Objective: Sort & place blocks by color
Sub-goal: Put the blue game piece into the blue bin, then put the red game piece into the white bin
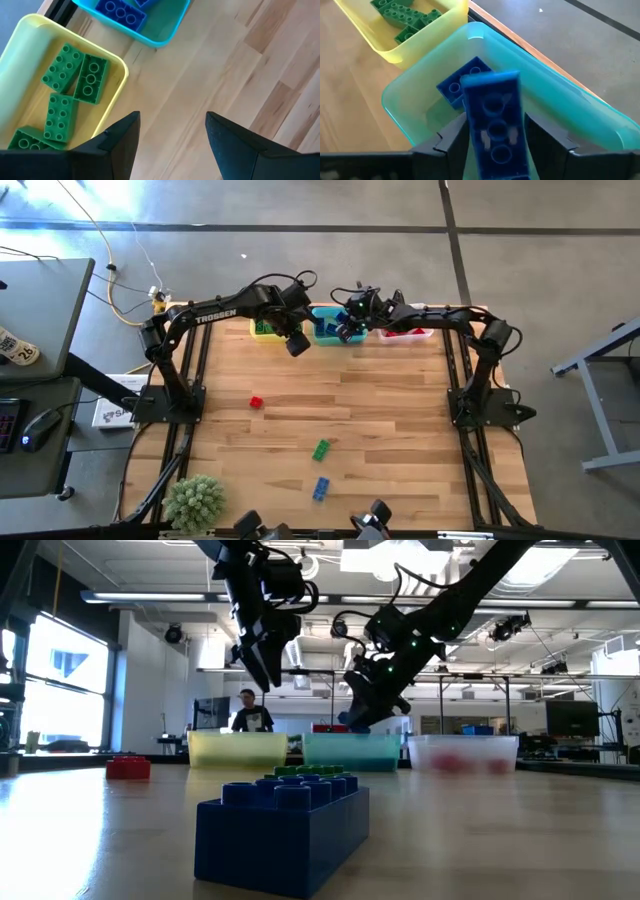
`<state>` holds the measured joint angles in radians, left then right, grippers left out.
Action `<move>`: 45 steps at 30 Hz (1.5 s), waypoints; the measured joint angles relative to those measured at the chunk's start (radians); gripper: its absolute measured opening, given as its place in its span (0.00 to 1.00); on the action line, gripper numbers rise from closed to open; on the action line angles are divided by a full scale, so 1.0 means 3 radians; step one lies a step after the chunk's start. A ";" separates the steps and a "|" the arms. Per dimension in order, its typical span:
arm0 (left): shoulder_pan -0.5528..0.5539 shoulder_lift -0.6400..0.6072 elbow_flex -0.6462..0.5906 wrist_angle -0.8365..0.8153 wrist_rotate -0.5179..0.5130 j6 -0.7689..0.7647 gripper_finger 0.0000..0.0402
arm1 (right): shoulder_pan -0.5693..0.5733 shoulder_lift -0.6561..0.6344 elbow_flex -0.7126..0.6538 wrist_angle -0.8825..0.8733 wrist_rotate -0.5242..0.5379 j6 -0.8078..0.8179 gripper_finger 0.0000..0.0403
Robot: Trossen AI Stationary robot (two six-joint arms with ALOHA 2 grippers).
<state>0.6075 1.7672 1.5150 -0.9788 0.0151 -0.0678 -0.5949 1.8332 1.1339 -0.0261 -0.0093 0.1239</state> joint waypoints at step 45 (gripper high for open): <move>-0.0764 -0.0232 -0.0725 -0.0702 0.0037 -0.0693 0.53 | -0.0003 -0.0841 -0.0004 -0.0045 0.0088 -0.0498 0.51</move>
<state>0.3783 1.6977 1.2975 -1.1896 0.0261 -0.2758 -0.5957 1.5810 1.1328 -0.0395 0.0170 -0.0255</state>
